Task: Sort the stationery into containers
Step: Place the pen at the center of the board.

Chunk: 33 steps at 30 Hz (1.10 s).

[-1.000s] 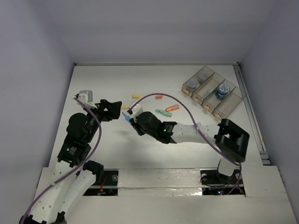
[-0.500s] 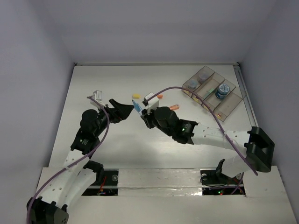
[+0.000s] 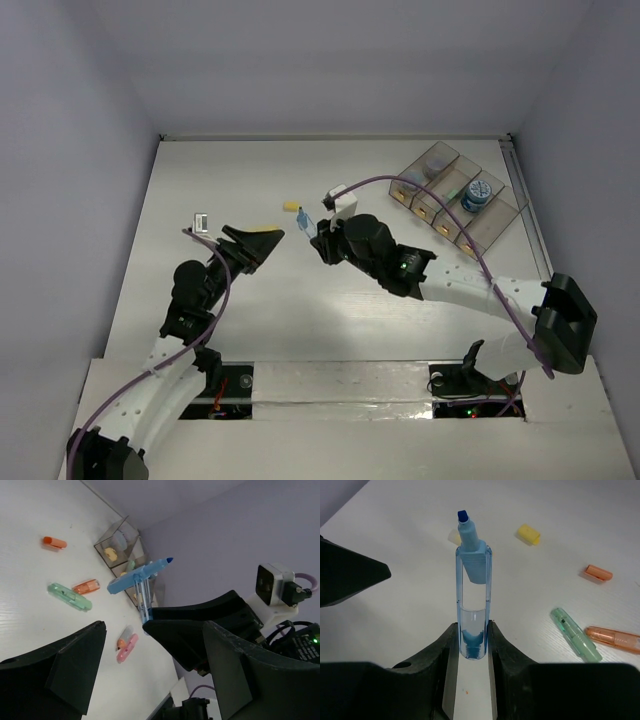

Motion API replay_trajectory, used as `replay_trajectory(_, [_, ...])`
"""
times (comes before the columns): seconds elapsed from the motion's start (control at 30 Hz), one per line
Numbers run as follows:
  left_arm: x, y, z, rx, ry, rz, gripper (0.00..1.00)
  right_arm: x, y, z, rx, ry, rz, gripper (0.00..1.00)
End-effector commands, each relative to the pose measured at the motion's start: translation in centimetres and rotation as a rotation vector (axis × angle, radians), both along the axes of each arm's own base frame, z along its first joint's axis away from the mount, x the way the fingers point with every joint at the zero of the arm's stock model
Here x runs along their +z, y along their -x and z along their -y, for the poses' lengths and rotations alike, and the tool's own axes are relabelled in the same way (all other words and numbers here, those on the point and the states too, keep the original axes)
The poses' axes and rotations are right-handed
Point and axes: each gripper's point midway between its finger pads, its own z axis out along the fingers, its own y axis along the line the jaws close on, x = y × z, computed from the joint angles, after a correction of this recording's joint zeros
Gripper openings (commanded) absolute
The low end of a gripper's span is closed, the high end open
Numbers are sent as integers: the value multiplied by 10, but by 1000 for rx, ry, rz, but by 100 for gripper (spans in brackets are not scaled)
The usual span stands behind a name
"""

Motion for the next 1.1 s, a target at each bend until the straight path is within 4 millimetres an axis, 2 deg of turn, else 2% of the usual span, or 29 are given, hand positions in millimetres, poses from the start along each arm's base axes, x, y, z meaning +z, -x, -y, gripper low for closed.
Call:
replay_trajectory(0.0, [11, 4, 3, -29, 85, 43, 74, 36, 10, -19, 77, -156, -17, 2])
replay_trajectory(0.07, [8, 6, 4, -37, 101, 43, 73, 36, 19, -29, 129, -184, -55, 2])
replay_trajectory(0.13, [19, 3, 0, -10, 75, 78, 73, 23, 21, -31, 136, -156, -98, 2])
replay_trajectory(0.17, [12, 1, -3, 13, 11, 68, 73, 16, 23, -32, 141, -149, -119, 2])
replay_trajectory(0.2, [21, 3, -8, 36, -9, 99, 73, 10, 26, -33, 152, -150, -132, 2])
replay_trajectory(0.23, [31, 0, -15, 80, -25, 123, 74, -14, 30, -33, 162, -121, -166, 2])
replay_trajectory(0.3, [30, 1, -22, 118, -84, 135, 75, -35, 38, -40, 199, -117, -230, 2])
replay_trajectory(0.33, [37, 2, -28, 145, -89, 158, 75, -43, 40, -43, 207, -111, -252, 2])
replay_trajectory(0.37, [38, 2, -30, 157, -101, 163, 75, -60, 38, -47, 205, -88, -279, 2])
replay_trajectory(0.4, [35, 2, -32, 166, -126, 160, 76, -66, 40, -53, 212, -77, -286, 2])
replay_trajectory(0.5, [38, 3, -35, 180, -156, 161, 77, -81, 34, -70, 222, -43, -297, 3])
replay_trajectory(0.63, [52, 4, -44, 221, -219, 194, 79, -95, 22, -81, 183, -6, -251, 3])
replay_trajectory(0.7, [56, 5, -47, 234, -231, 206, 80, -101, 19, -79, 168, -16, -235, 3])
replay_trajectory(0.73, [57, 5, -47, 236, -236, 210, 80, -115, 23, -72, 162, 0, -252, 2])
replay_trajectory(0.8, [56, 4, -46, 231, -243, 214, 80, -129, 31, -65, 151, 4, -271, 3])
replay_trajectory(0.83, [53, 3, -45, 227, -248, 207, 80, -144, 37, -55, 142, 24, -291, 3])
replay_trajectory(0.93, [48, 0, -43, 220, -256, 202, 81, -168, 54, -44, 133, 64, -342, 3])
replay_trajectory(0.97, [49, 0, -43, 219, -253, 206, 81, -180, 58, -33, 113, 87, -361, 4])
replay_trajectory(1.07, [49, -1, -42, 213, -251, 207, 81, -192, 78, -20, 117, 129, -379, 4])
